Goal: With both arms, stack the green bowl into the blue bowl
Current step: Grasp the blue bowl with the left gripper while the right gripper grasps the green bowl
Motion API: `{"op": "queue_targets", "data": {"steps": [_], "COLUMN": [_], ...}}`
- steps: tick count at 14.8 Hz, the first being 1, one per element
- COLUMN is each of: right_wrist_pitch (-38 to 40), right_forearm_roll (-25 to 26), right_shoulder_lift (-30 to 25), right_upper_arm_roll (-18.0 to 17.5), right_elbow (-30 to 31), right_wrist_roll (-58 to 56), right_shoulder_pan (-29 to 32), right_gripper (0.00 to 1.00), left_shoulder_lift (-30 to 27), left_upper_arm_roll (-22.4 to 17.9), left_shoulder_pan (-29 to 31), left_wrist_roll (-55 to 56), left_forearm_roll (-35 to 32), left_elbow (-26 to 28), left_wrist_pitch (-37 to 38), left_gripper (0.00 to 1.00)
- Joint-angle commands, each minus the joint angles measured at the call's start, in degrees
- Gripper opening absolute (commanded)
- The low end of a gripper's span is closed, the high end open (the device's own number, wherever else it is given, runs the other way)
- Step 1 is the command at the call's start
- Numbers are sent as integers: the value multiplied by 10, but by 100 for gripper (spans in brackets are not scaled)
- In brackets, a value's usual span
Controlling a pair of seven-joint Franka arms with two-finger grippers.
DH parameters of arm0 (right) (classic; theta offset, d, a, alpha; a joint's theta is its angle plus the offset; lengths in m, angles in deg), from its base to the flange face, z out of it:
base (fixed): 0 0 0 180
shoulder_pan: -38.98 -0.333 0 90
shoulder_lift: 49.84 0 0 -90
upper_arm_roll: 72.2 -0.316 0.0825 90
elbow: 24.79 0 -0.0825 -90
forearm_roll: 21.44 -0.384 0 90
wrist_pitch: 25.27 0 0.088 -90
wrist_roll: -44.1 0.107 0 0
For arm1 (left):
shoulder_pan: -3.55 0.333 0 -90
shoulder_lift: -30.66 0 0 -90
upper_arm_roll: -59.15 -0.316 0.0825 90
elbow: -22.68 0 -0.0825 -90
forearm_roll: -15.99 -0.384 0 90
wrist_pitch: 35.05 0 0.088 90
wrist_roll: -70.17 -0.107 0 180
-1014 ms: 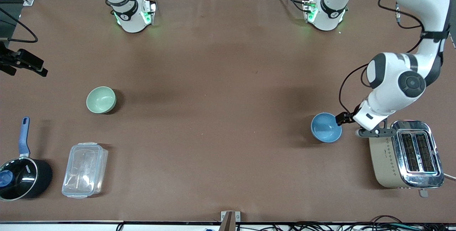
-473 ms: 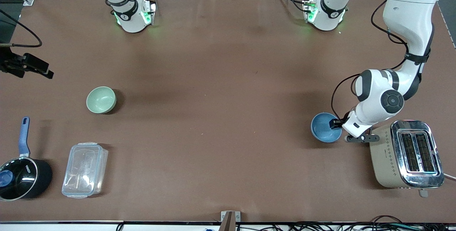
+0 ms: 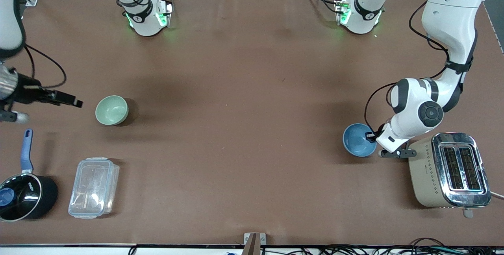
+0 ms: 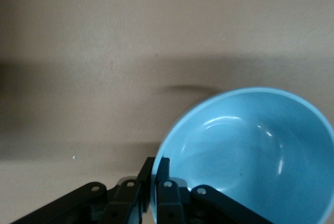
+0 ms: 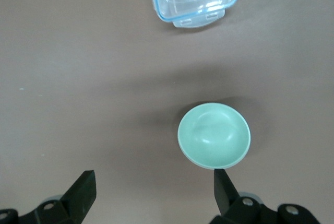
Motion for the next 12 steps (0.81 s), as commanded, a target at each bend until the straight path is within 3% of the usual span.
{"op": "queue_targets", "data": {"steps": [1, 5, 9, 12], "right_wrist_pitch": [-24, -73, -73, -69], "right_forearm_roll": [-40, -56, -68, -80], "right_shoulder_lift": [57, 142, 194, 230], "right_upper_arm_roll": [-6, -6, -6, -7], "right_elbow": [-3, -6, -6, -5], "right_wrist_roll": [-34, -113, -177, -238], "right_shoulder_pan": [19, 62, 84, 105], "right_gripper": [99, 99, 98, 97], "left_shoulder_lift": [-19, -41, -35, -20], "left_upper_arm_roll": [11, 92, 173, 181], "left_shoulder_pan": [-7, -7, -18, -82], "left_wrist_roll": [0, 94, 225, 315], "left_forearm_roll": [-7, 0, -3, -3], "left_elbow": [-1, -7, -12, -26], "left_wrist_pitch": [14, 73, 74, 70], "left_gripper": [0, 0, 0, 0]}}
